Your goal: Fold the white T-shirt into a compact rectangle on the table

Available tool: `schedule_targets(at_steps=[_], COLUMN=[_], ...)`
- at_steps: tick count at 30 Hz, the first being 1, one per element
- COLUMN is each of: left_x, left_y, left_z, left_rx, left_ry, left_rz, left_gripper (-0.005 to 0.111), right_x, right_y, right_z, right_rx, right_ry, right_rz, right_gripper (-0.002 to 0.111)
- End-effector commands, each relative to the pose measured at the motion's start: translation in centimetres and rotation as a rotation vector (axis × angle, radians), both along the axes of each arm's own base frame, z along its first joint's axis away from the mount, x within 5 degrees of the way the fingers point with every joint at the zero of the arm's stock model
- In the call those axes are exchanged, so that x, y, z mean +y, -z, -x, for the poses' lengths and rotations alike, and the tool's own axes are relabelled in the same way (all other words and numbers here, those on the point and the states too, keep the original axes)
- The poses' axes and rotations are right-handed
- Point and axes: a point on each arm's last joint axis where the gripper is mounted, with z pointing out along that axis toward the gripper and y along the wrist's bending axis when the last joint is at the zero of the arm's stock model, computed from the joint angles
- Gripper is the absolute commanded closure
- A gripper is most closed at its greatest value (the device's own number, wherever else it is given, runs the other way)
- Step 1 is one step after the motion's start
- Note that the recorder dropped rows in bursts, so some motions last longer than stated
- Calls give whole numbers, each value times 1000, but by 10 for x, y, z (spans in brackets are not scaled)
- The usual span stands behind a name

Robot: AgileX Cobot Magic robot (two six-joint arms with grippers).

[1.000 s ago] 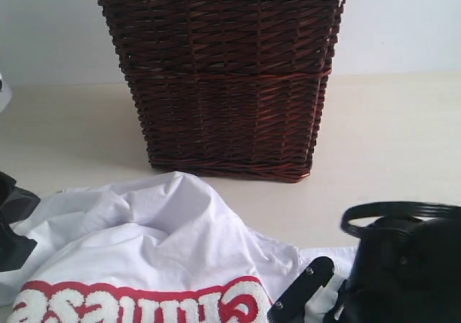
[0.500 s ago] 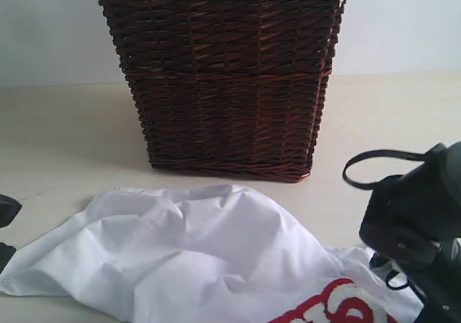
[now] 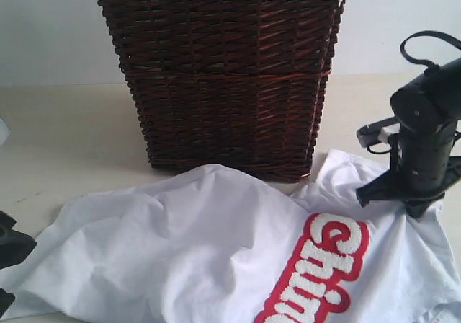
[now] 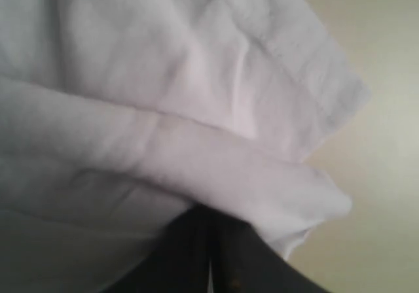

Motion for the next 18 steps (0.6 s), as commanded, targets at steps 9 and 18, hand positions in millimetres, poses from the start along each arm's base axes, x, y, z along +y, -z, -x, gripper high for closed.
schedule_targets(at_steps=[9, 18], left_x=[0, 1], left_y=[0, 0], left_z=[1, 2], left_rx=[-3, 13], left_ry=[2, -2], left_rz=[11, 9], left_gripper=[73, 73], right_x=[0, 8], right_y=[-53, -55], right_z=[-32, 45], right_rx=[-243, -101], right_ry=[15, 51], right_rz=[-211, -400], right_gripper=[108, 108])
